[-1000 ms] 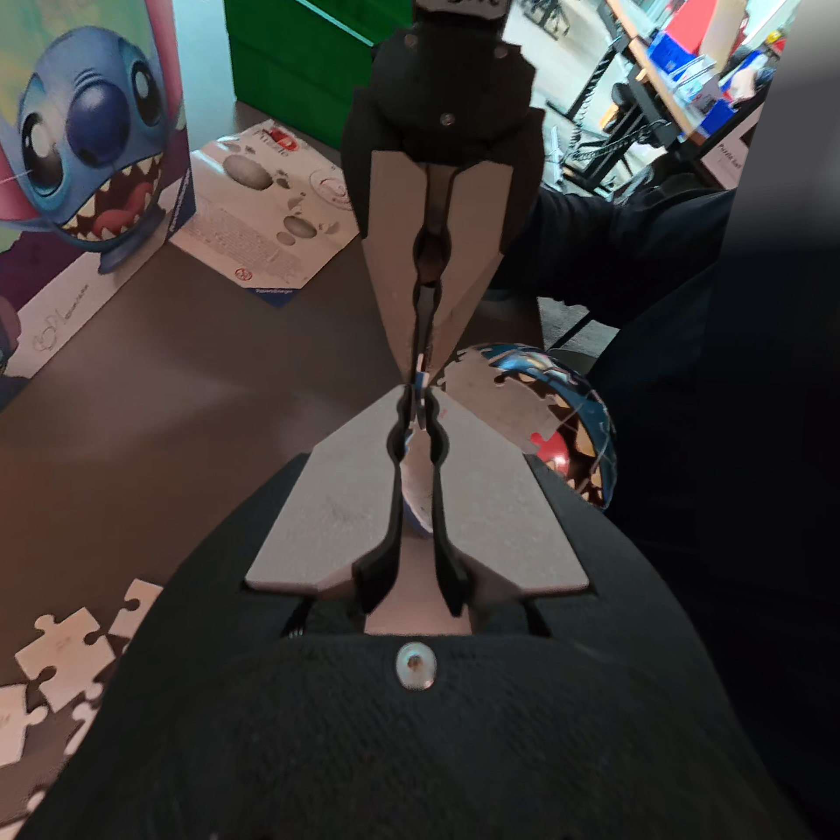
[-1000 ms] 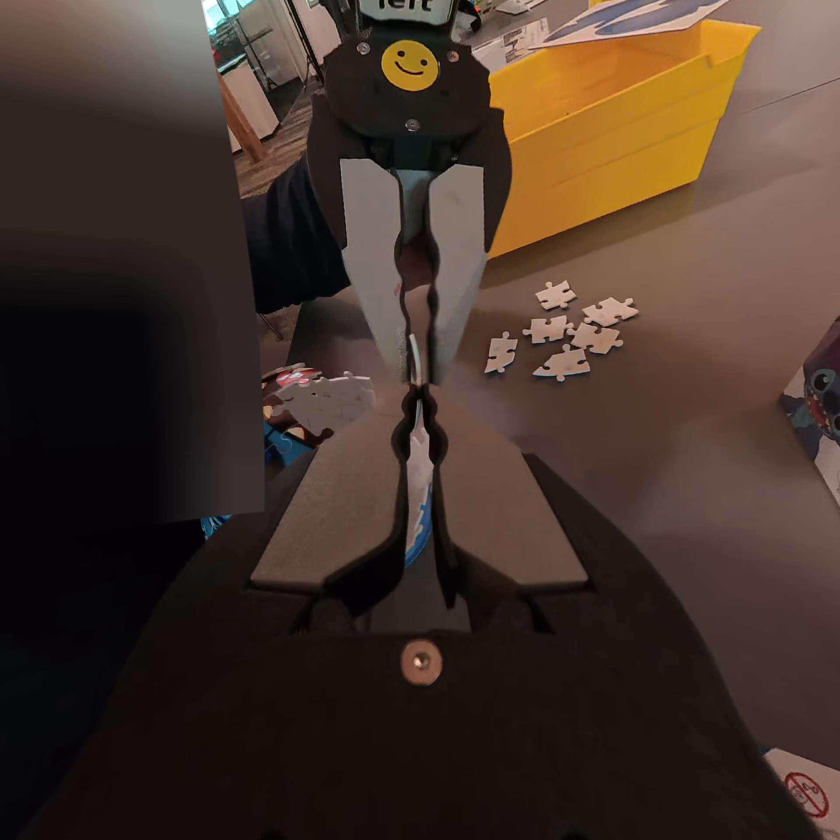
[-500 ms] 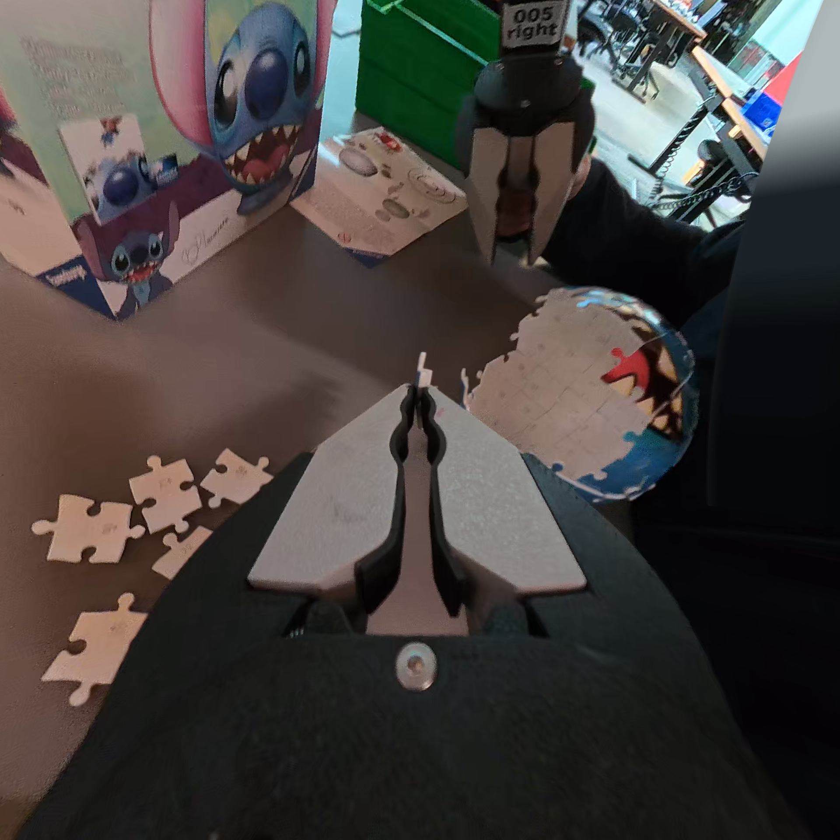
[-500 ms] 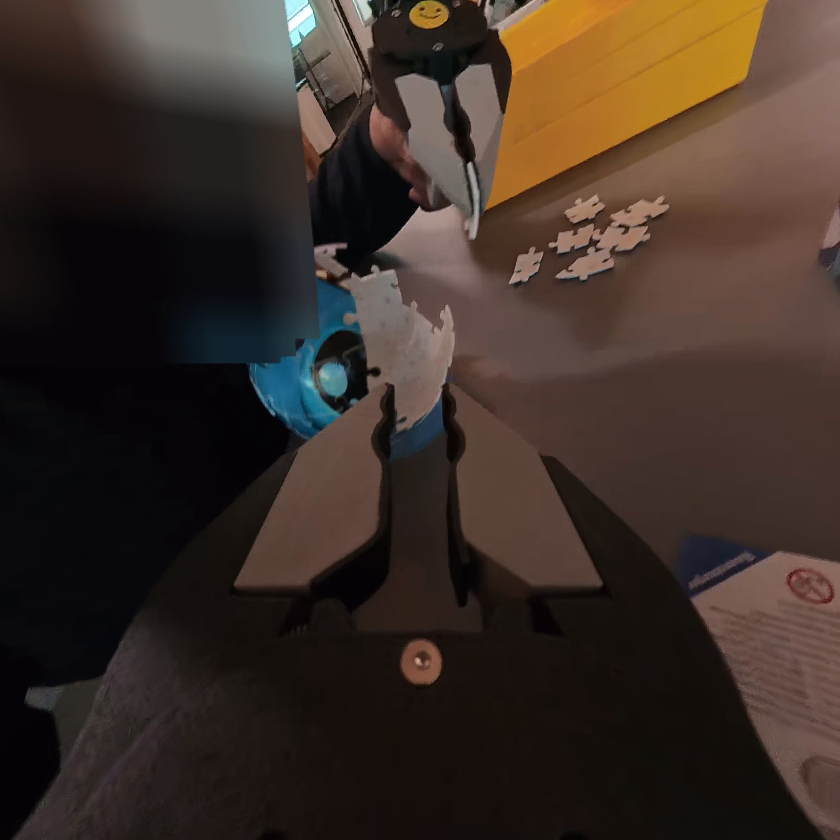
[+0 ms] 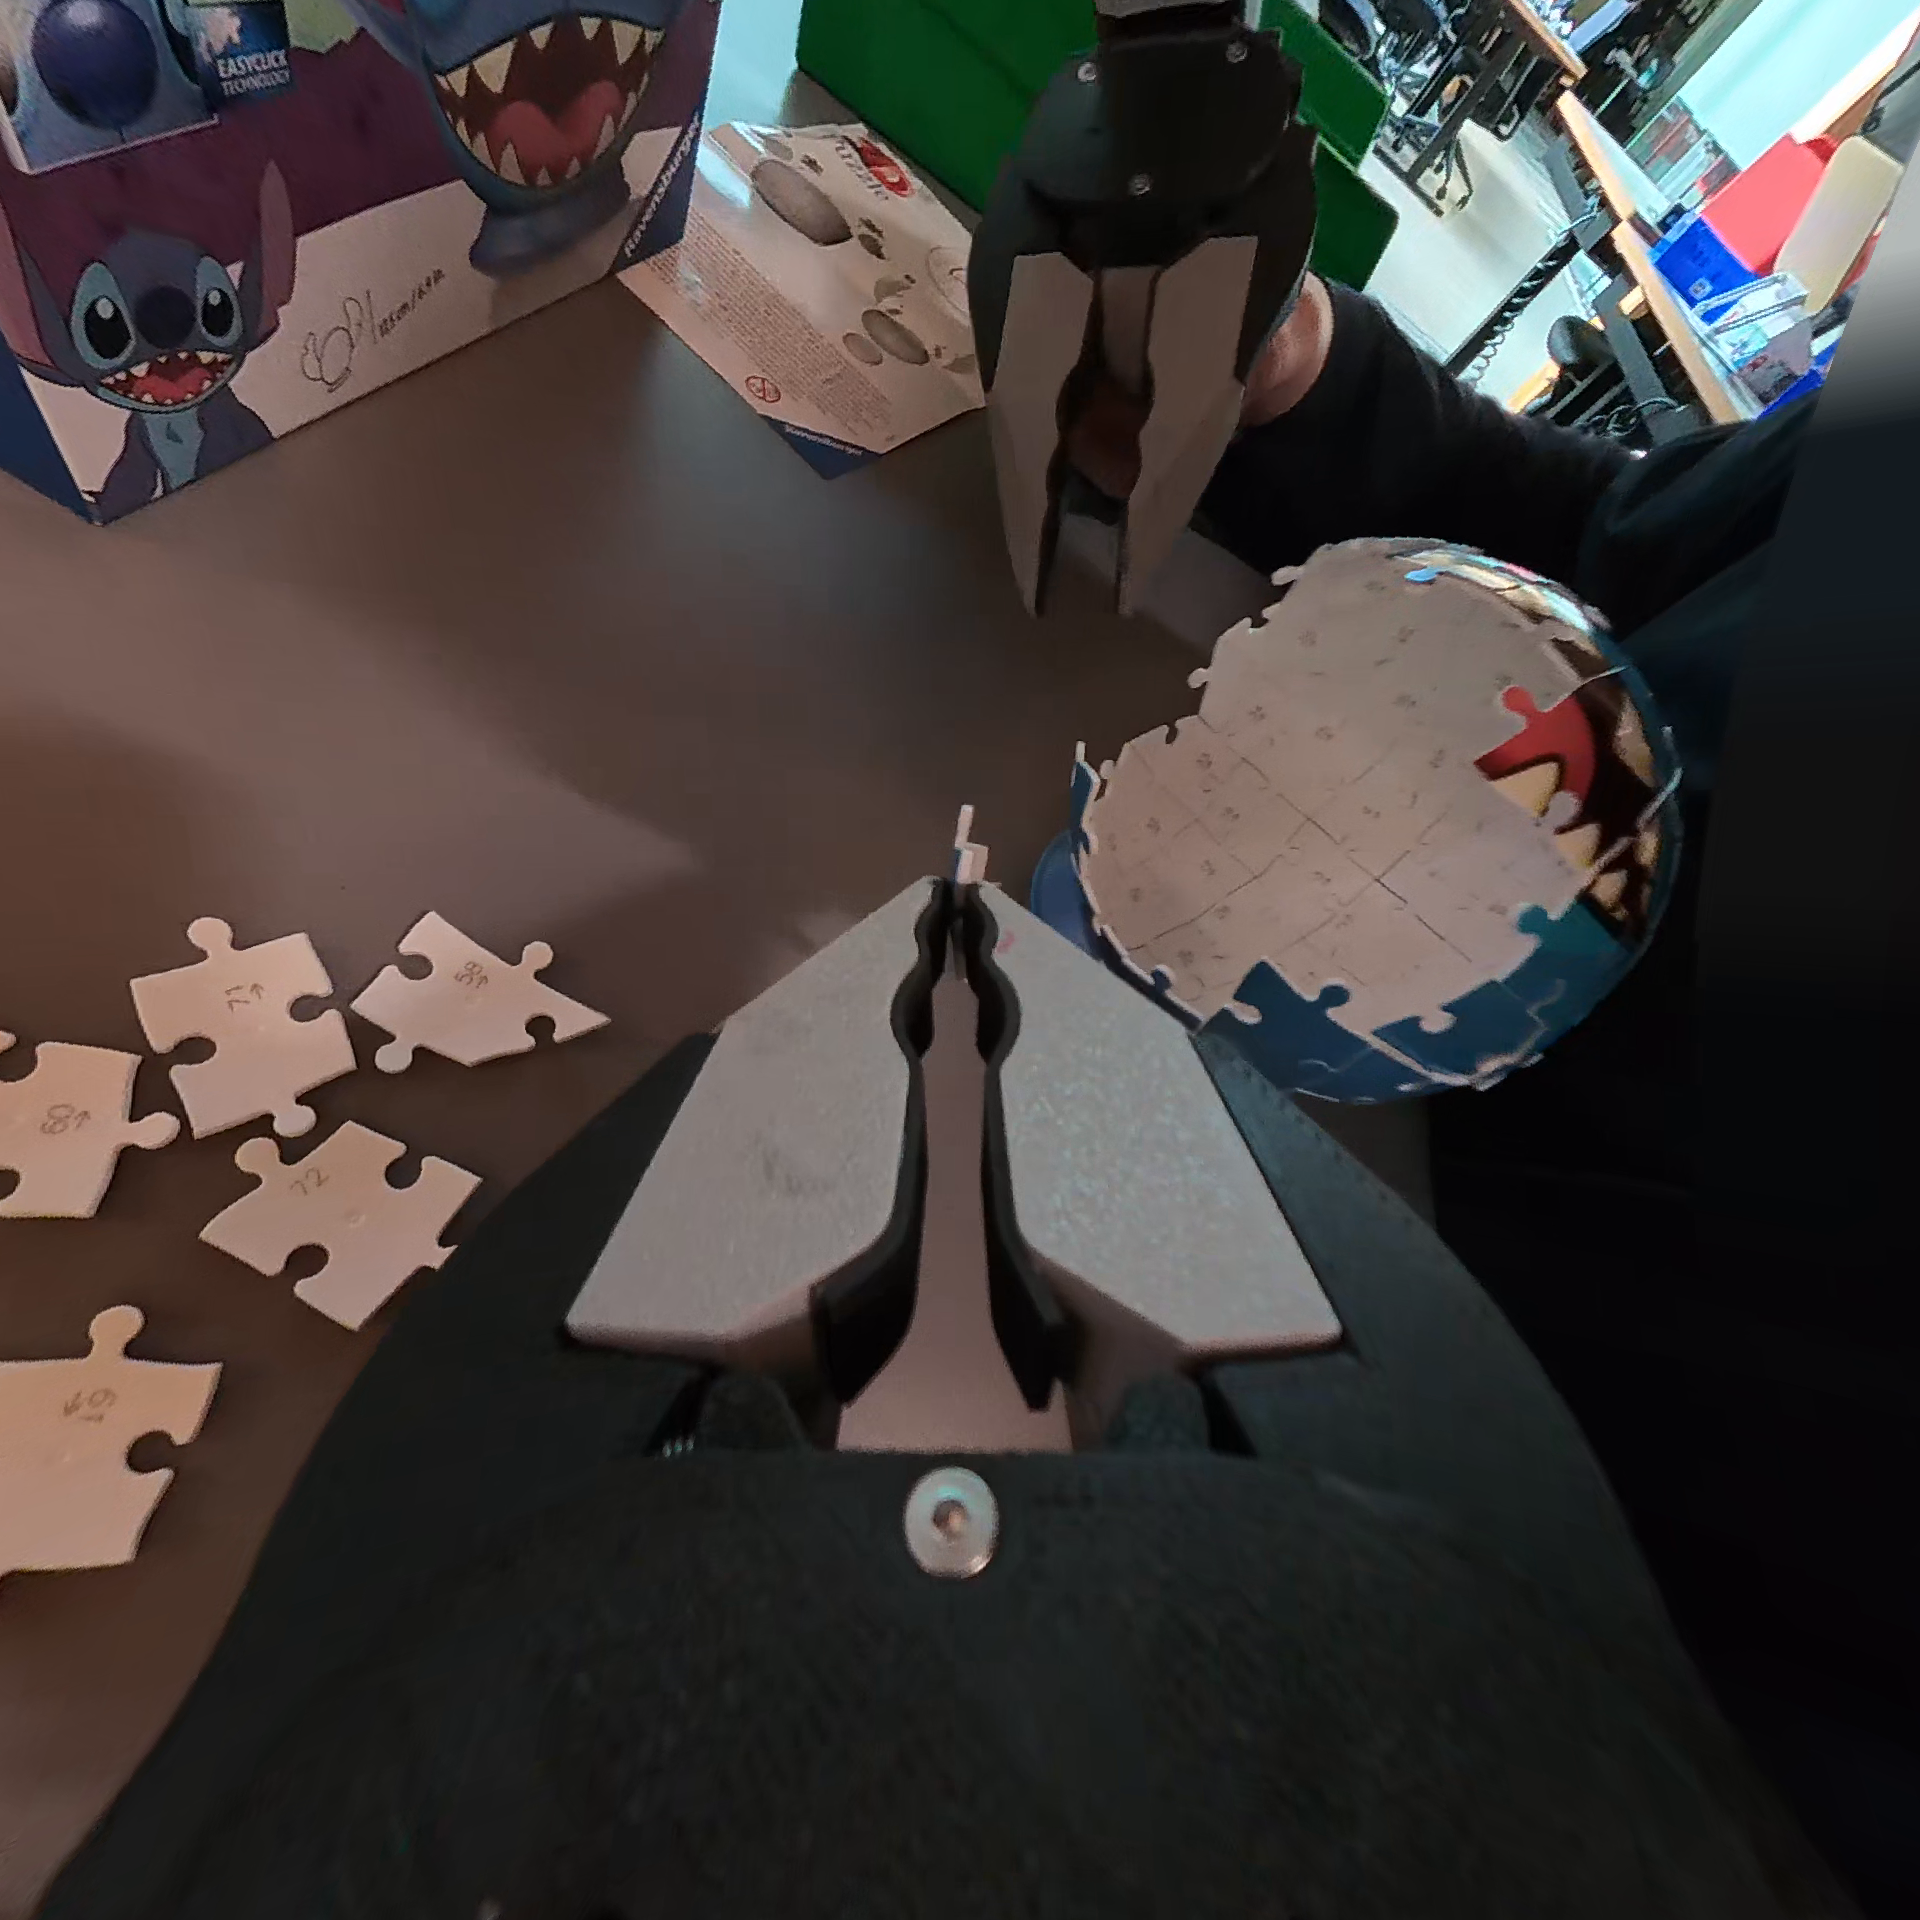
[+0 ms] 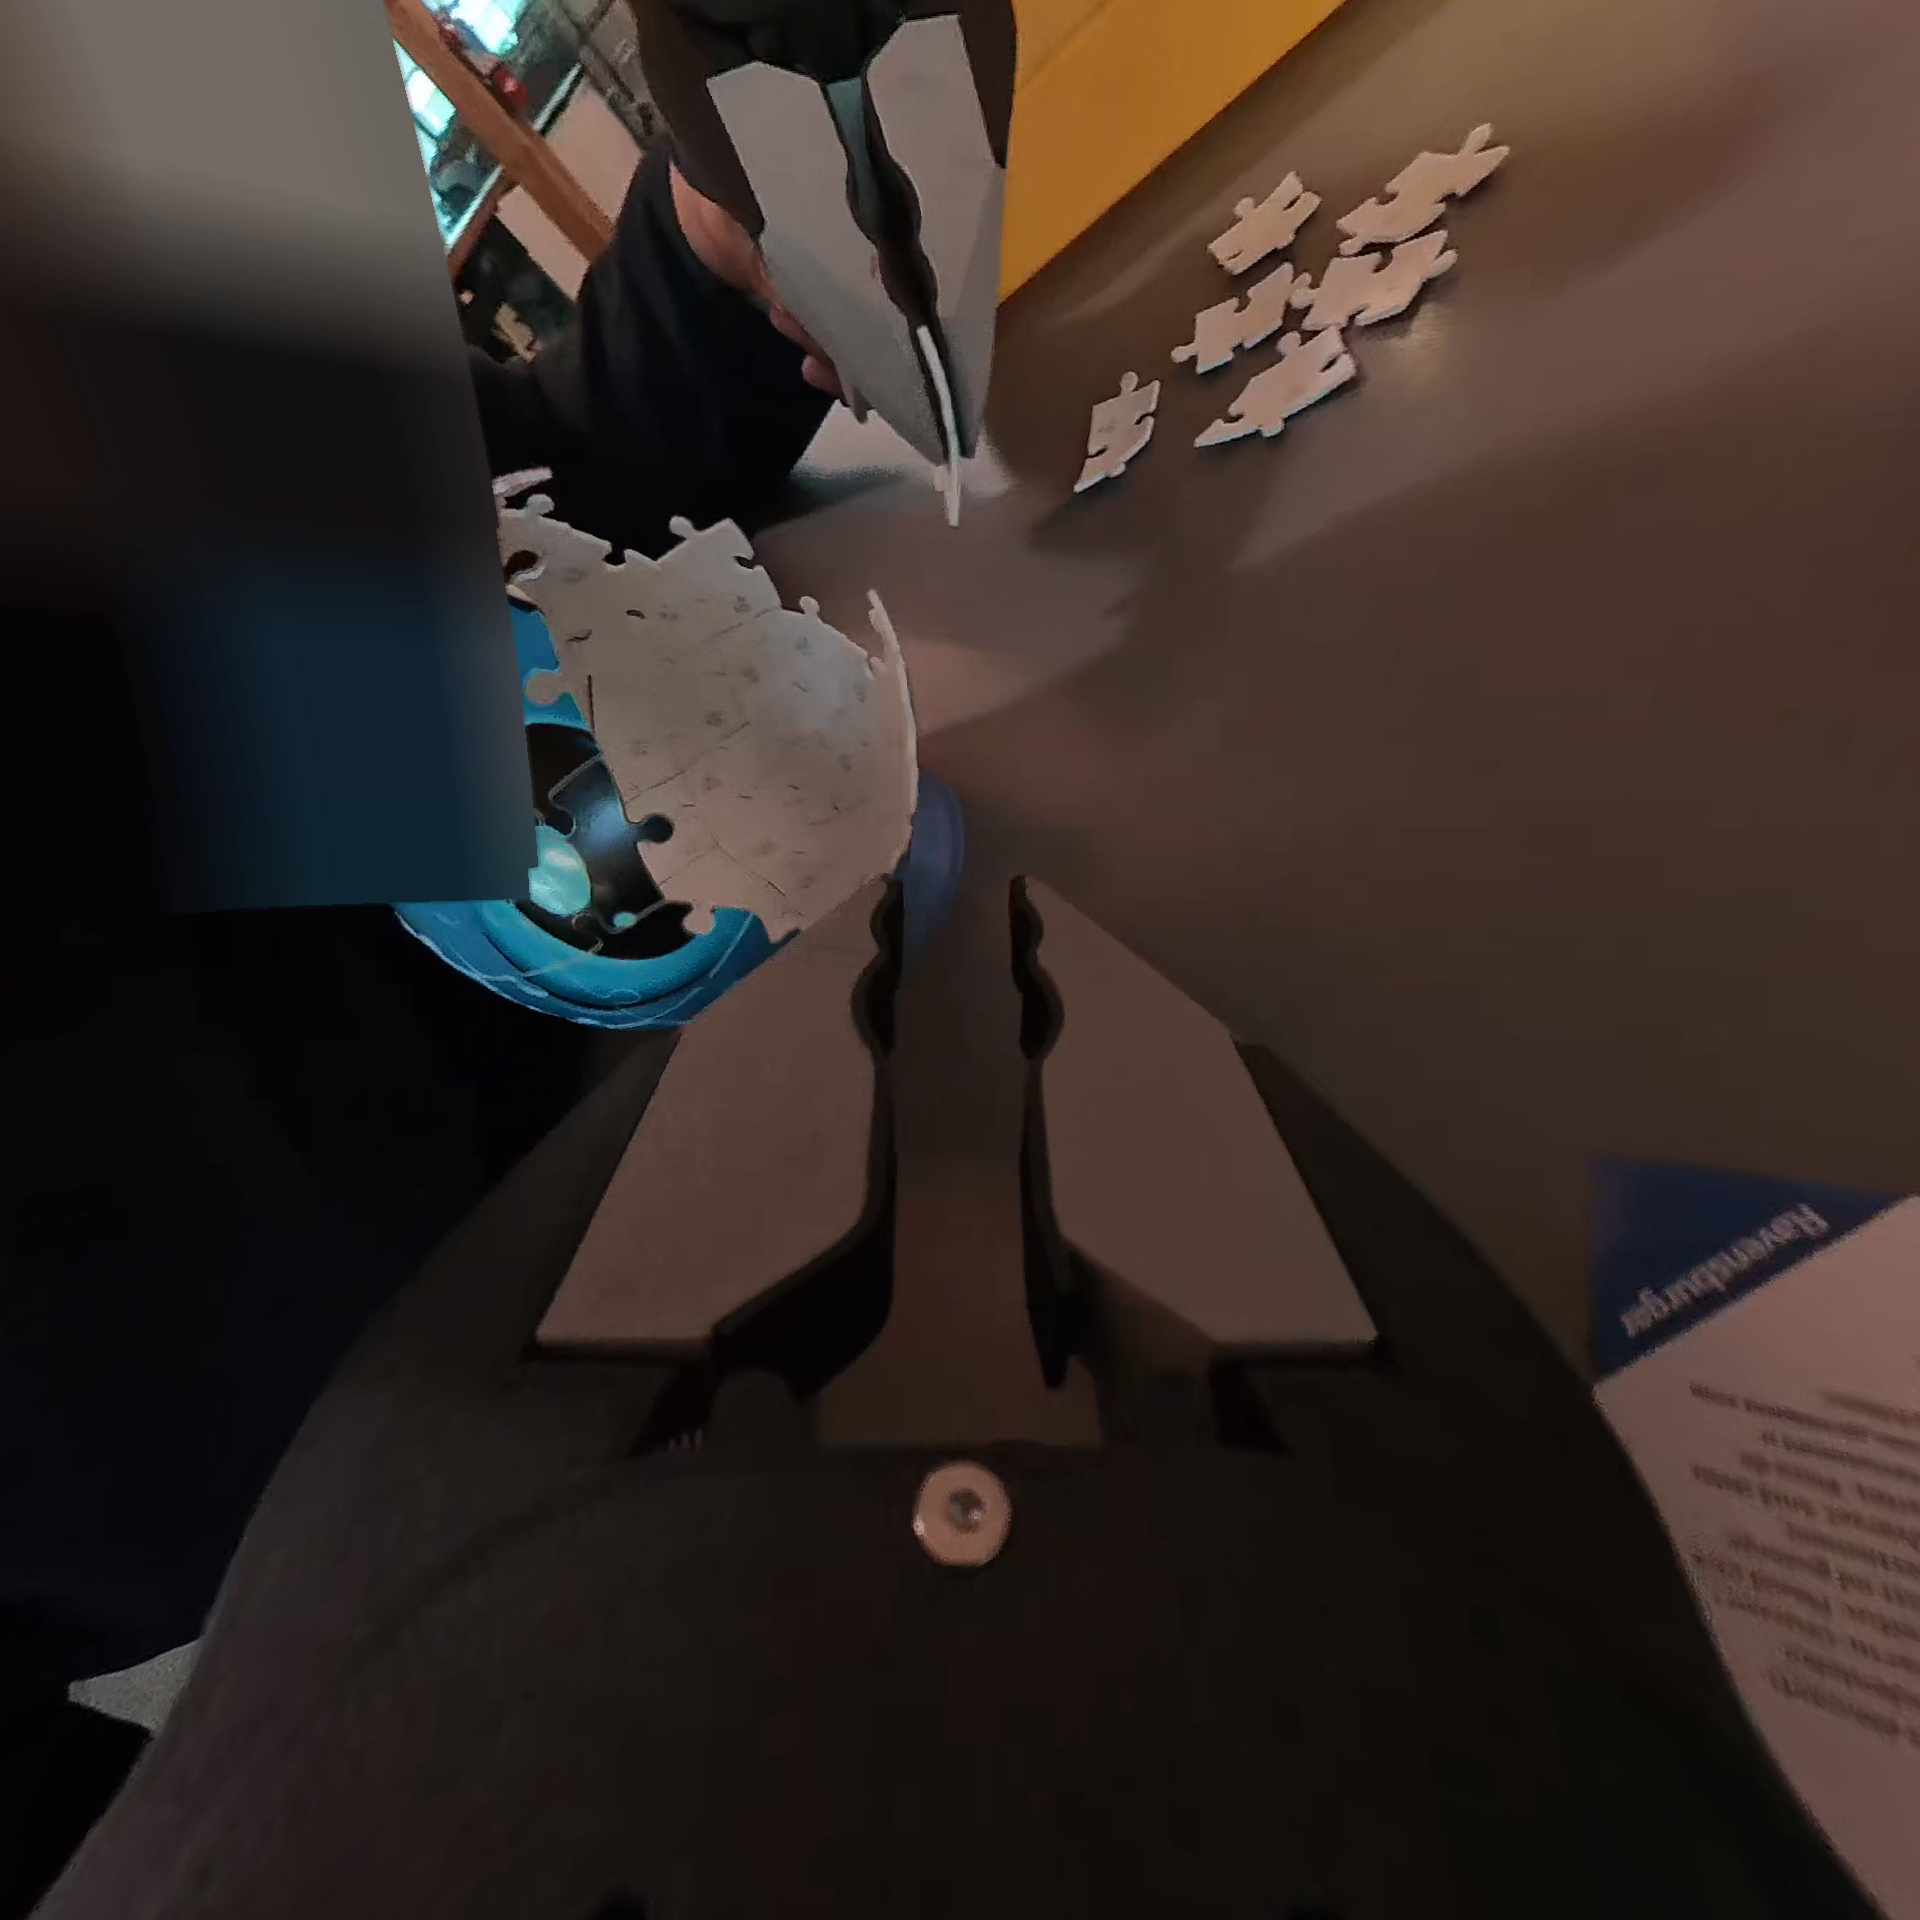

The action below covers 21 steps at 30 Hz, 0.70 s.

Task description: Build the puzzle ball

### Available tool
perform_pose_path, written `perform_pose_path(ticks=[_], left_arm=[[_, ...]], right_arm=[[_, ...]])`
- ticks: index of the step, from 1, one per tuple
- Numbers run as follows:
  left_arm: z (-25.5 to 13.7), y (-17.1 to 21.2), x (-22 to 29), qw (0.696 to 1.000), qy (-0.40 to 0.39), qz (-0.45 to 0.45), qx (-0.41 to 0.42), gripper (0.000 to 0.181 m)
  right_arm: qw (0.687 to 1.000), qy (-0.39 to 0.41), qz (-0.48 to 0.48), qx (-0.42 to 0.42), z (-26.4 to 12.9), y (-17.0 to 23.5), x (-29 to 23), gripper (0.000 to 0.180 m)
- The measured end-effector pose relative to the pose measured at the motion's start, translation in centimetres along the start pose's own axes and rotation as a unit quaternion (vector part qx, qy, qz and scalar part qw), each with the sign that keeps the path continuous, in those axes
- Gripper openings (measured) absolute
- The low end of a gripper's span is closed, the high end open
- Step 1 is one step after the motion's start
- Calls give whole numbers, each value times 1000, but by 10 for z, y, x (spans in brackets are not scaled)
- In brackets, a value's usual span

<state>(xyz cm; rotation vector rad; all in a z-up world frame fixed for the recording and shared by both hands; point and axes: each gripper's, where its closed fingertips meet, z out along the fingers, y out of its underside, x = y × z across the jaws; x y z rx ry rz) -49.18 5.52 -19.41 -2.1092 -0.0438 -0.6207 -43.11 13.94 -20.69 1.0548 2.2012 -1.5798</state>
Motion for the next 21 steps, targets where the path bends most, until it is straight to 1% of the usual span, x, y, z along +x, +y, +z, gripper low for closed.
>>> perform_pose_path(ticks=[3,7,11,16,18,20,21], left_arm=[[0,1,-1,1000,4,-6,1,0],[0,2,0,1000,6,-6,1,0],[1,3,0,1000,7,-7,-2,0],[1,3,0,1000,8,-7,-3,0],[1,4,0,1000,9,-8,-3,0],[2,4,0,1000,10,-7,-4,0],[2,4,1,1000,10,-7,-5,0]], right_arm=[[998,-45,-27,-27,8,5,-8,18],[994,-86,-34,-56,13,12,-10,17],[994,-76,-48,-56,19,2,-2,16],[988,-94,-75,-93,31,6,-7,13],[987,-88,-84,-106,34,8,-5,9],[985,-94,-92,-114,36,10,-7,0],[984,-98,-95,-115,36,10,-8,0]])
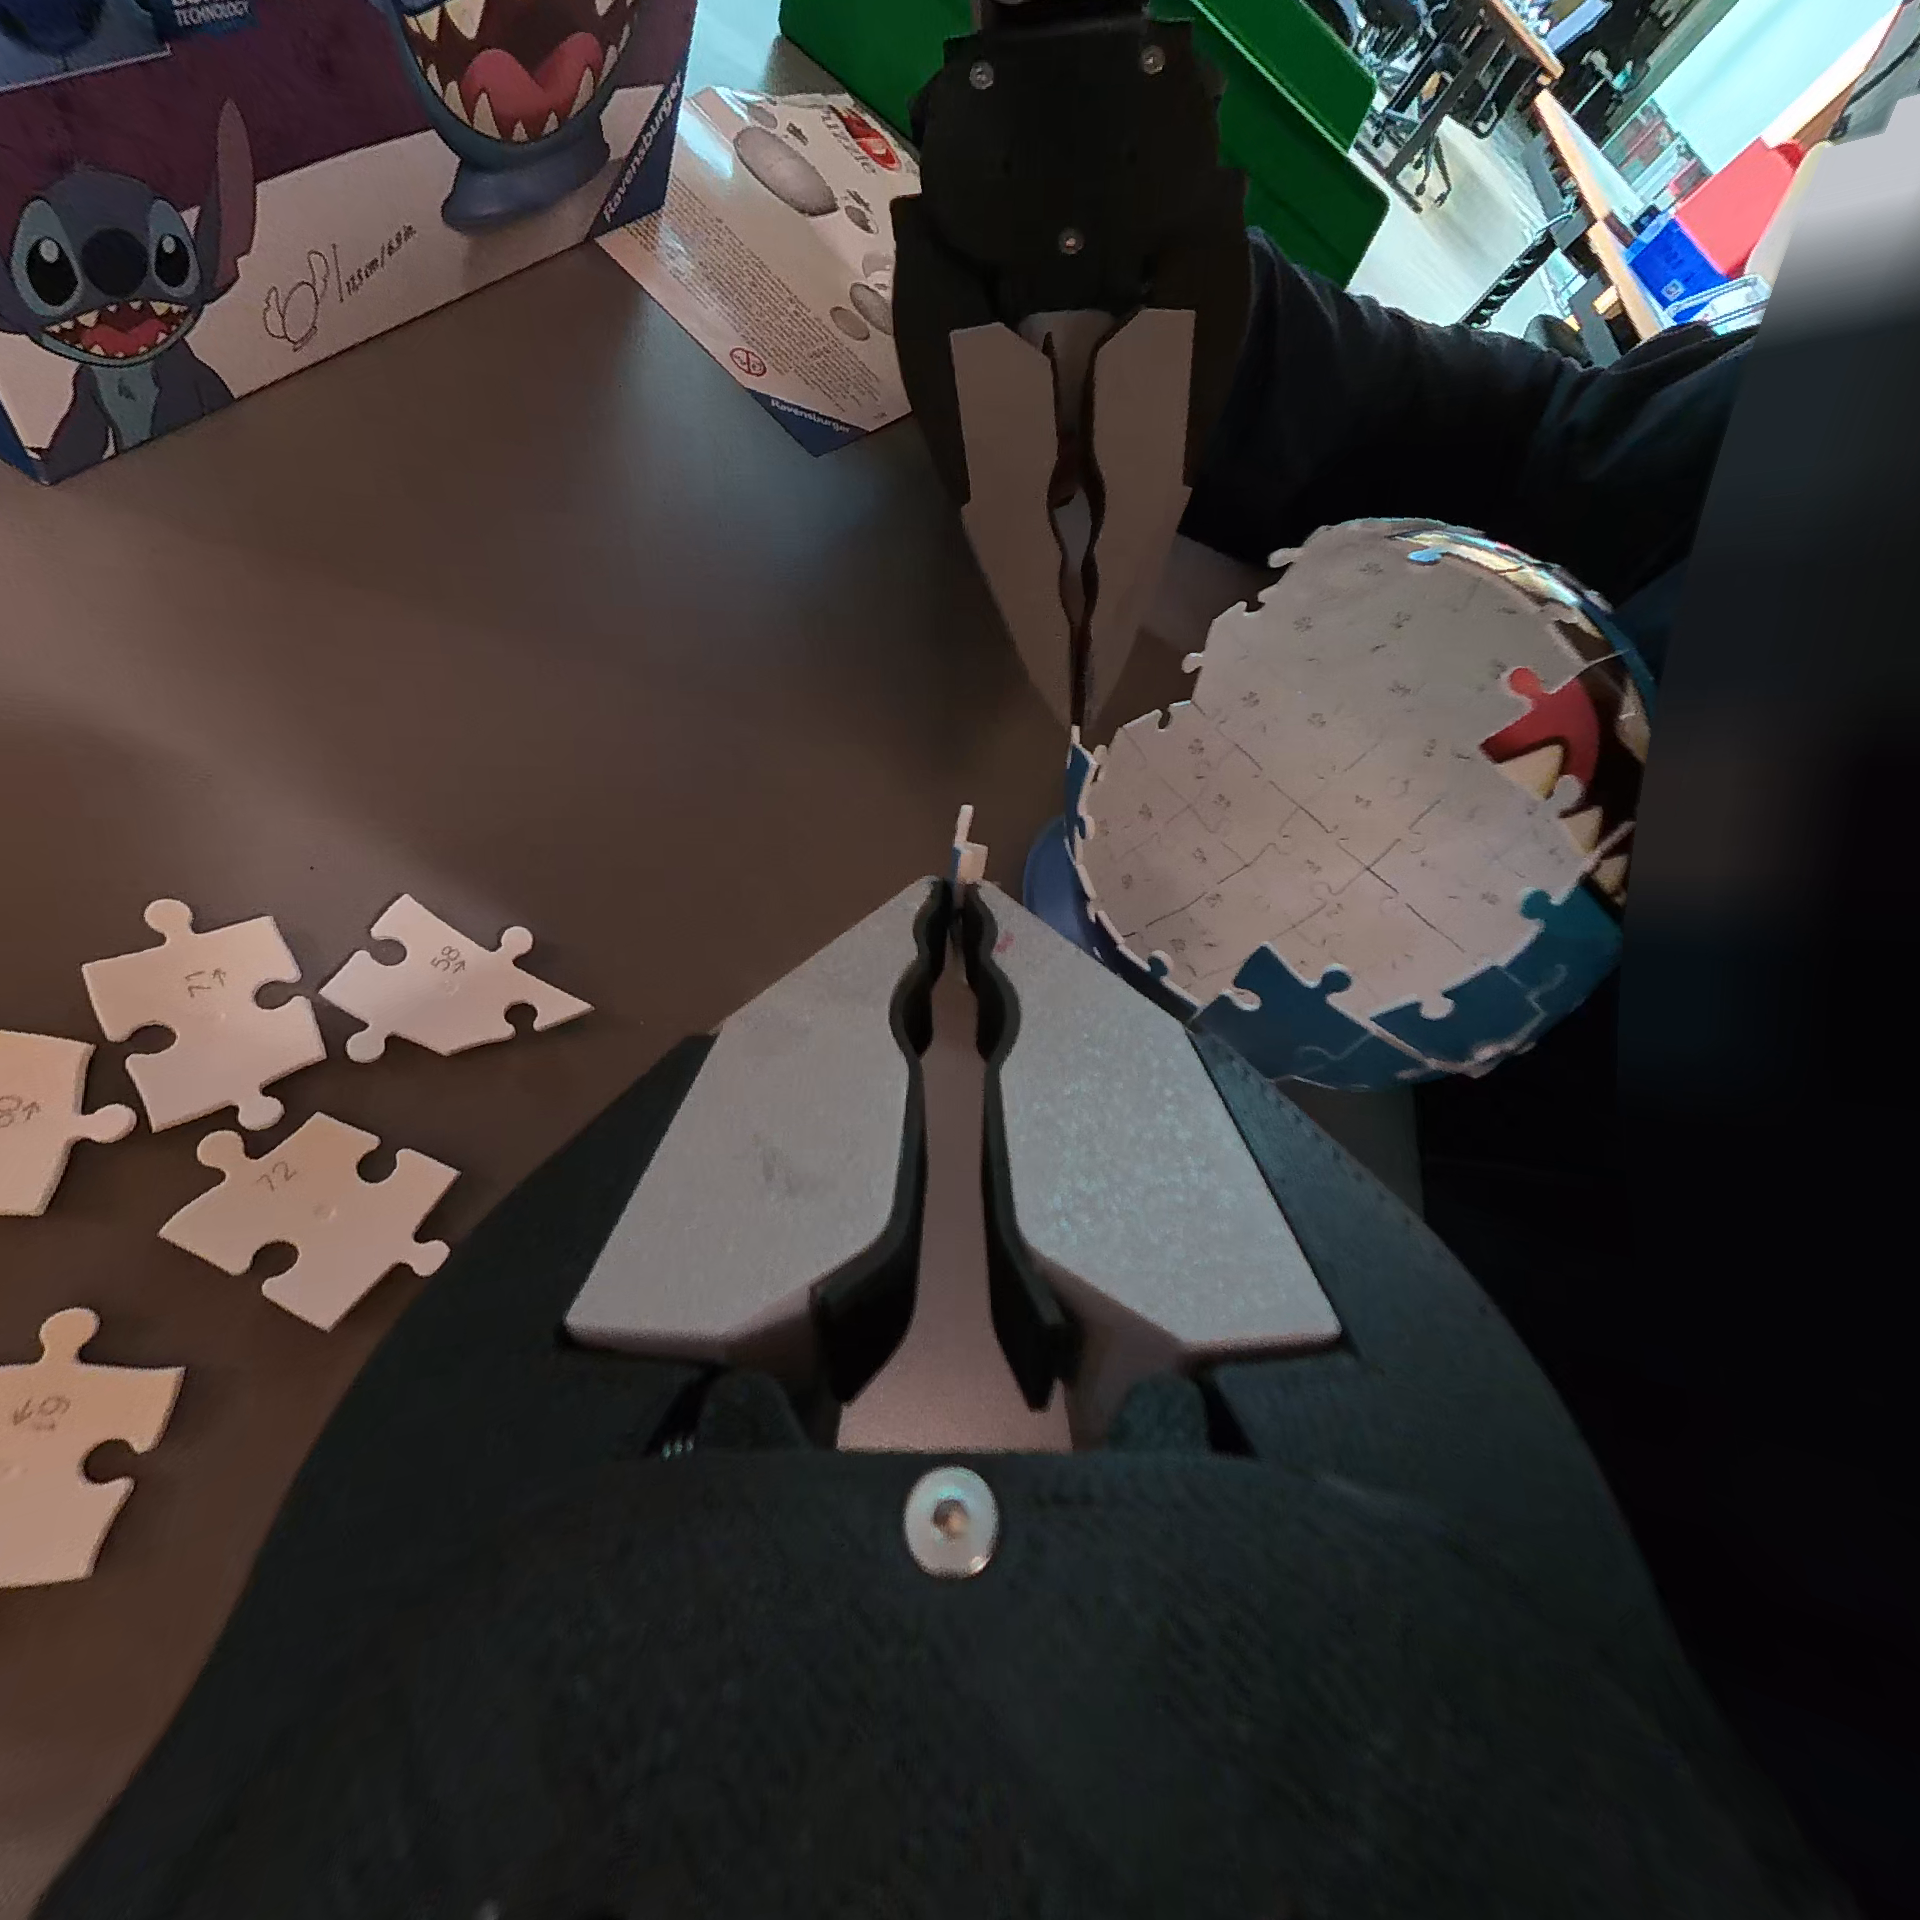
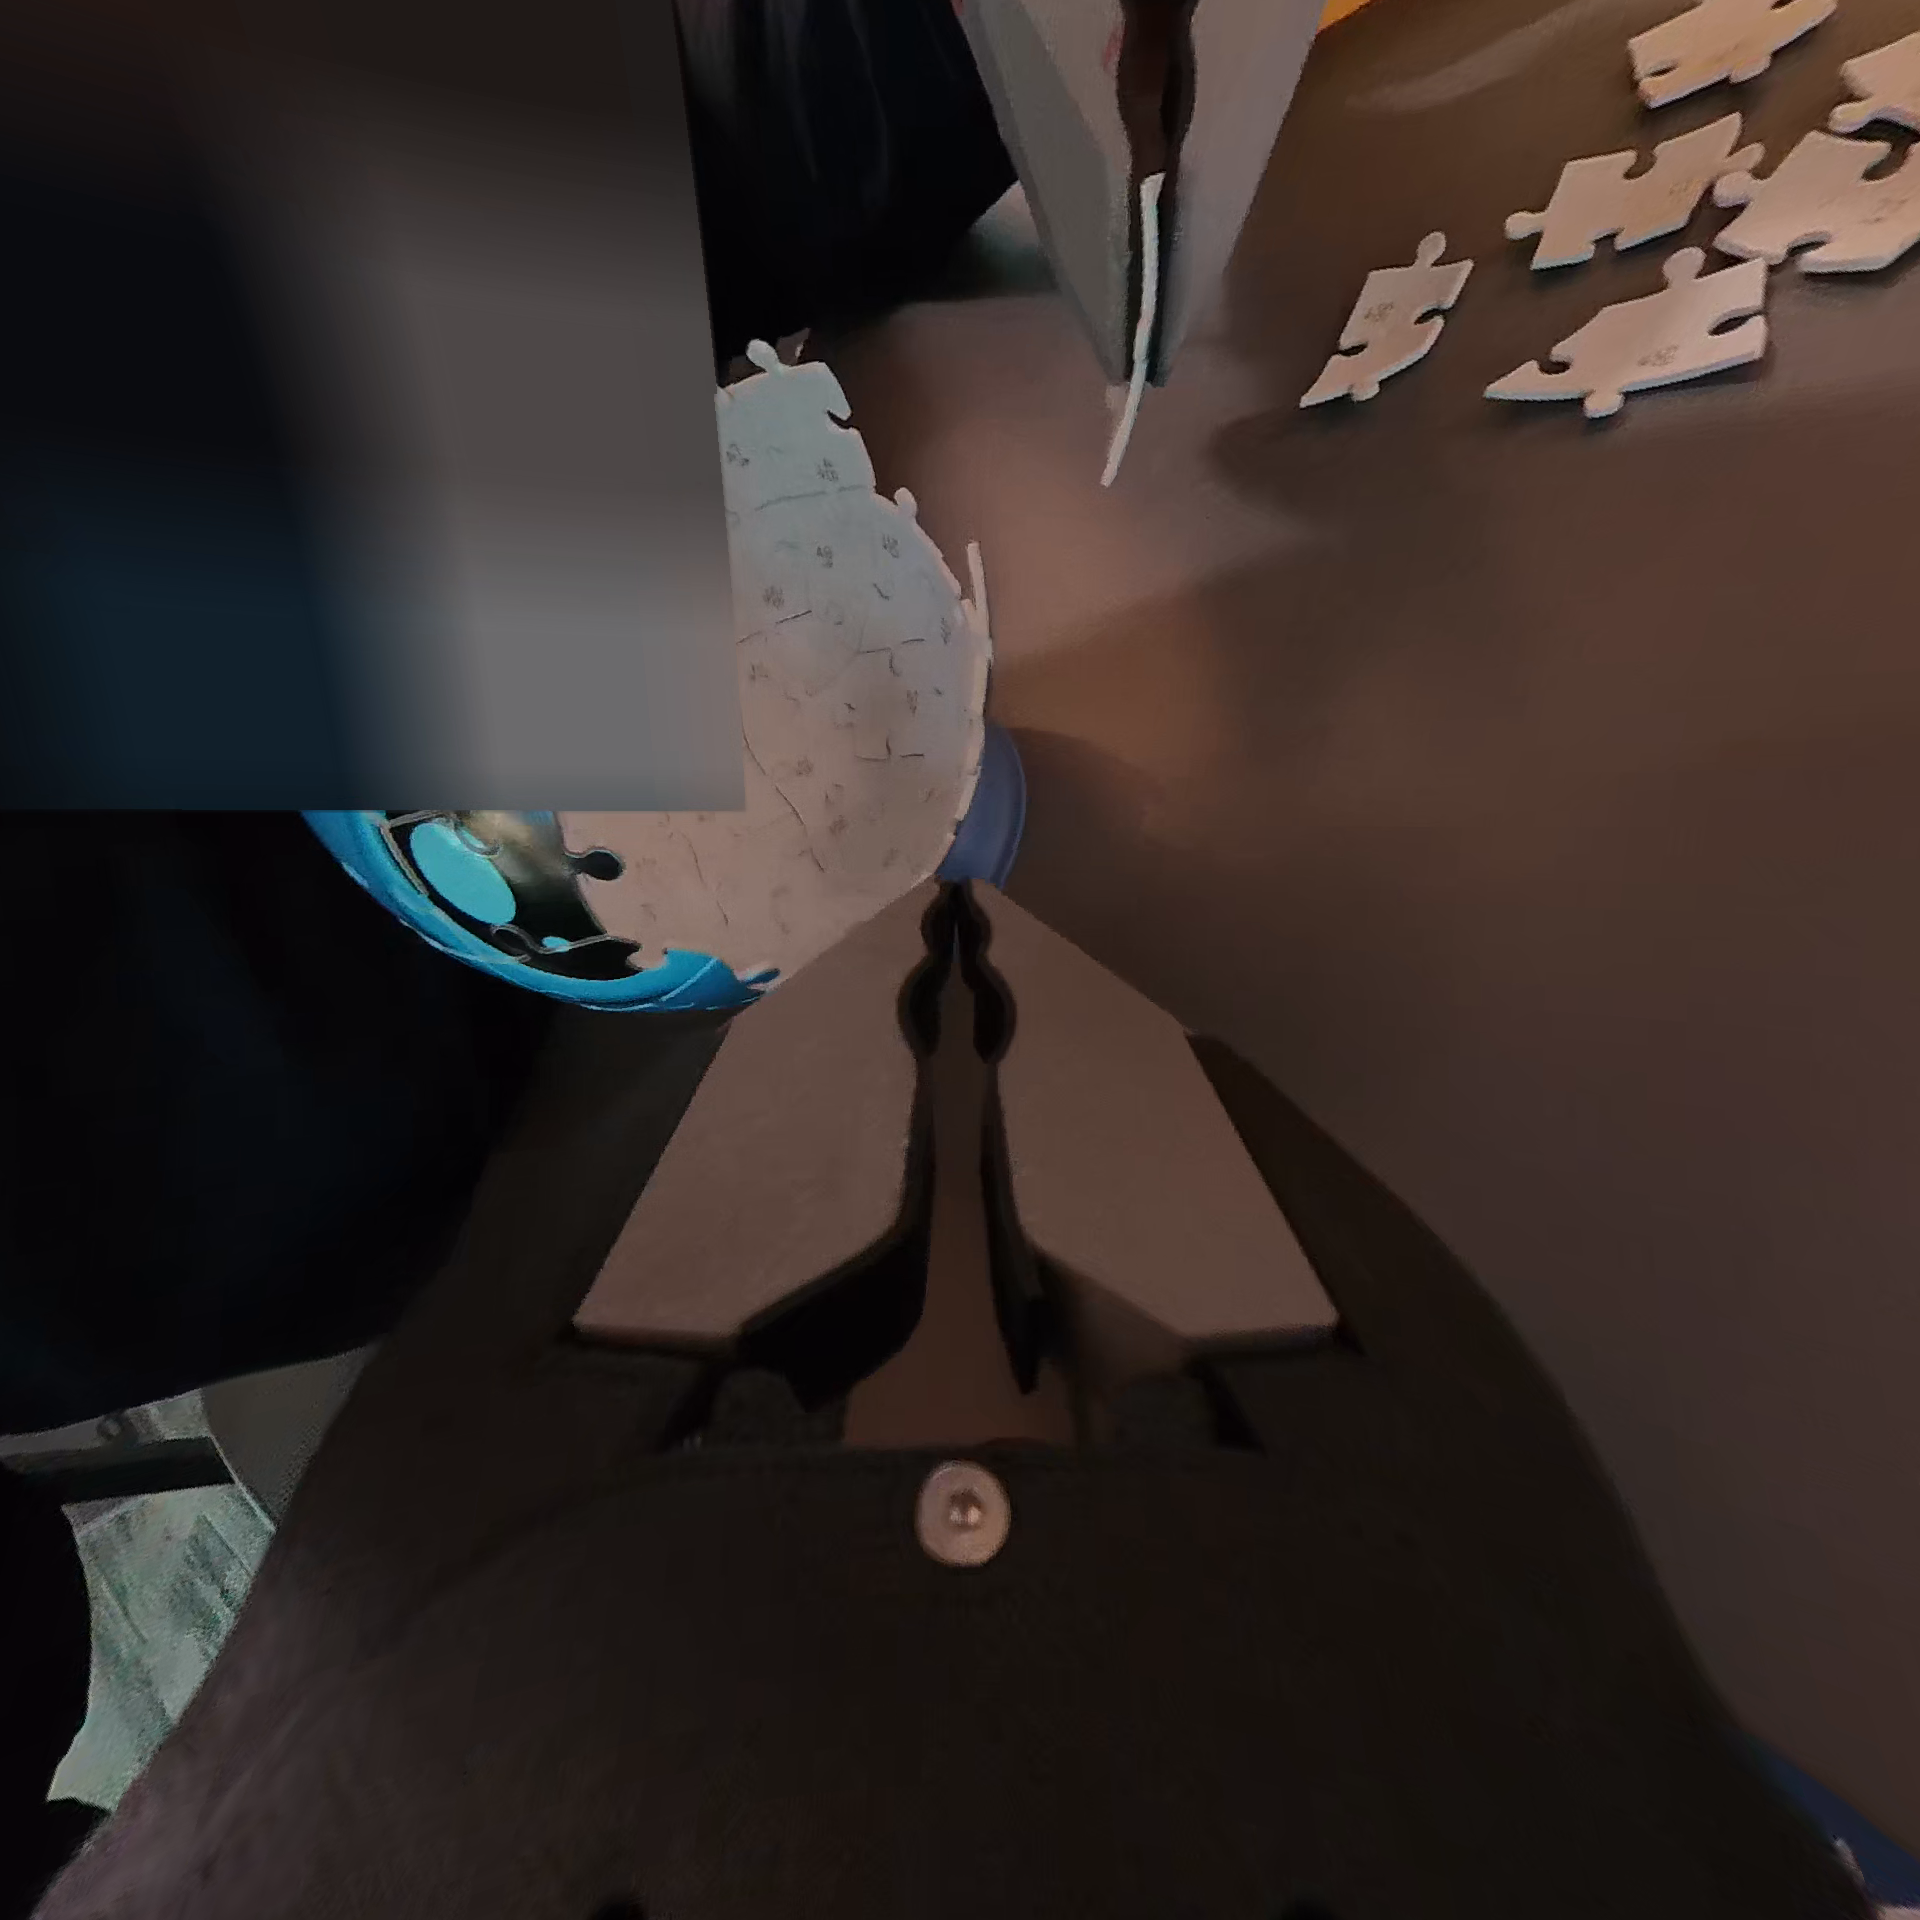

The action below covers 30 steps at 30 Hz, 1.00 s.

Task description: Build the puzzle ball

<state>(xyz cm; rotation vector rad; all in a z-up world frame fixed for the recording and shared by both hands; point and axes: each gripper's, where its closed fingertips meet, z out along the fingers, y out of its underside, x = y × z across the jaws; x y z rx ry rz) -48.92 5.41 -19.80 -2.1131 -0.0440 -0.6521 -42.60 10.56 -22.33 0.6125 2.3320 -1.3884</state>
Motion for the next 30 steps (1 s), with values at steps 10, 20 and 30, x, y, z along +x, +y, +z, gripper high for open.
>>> perform_pose_path(ticks=[10,20,30], left_arm=[[2,1,-1,1000,1,-9,3,0],[4,10,-15,999,-28,-8,-14,0],[19,20,-13,998,-51,11,-42,0]], right_arm=[[999,-37,12,19,-33,-10,-24,3],[981,10,-10,195,-65,-29,-58,40],[930,284,47,227,-61,6,-89,15]])
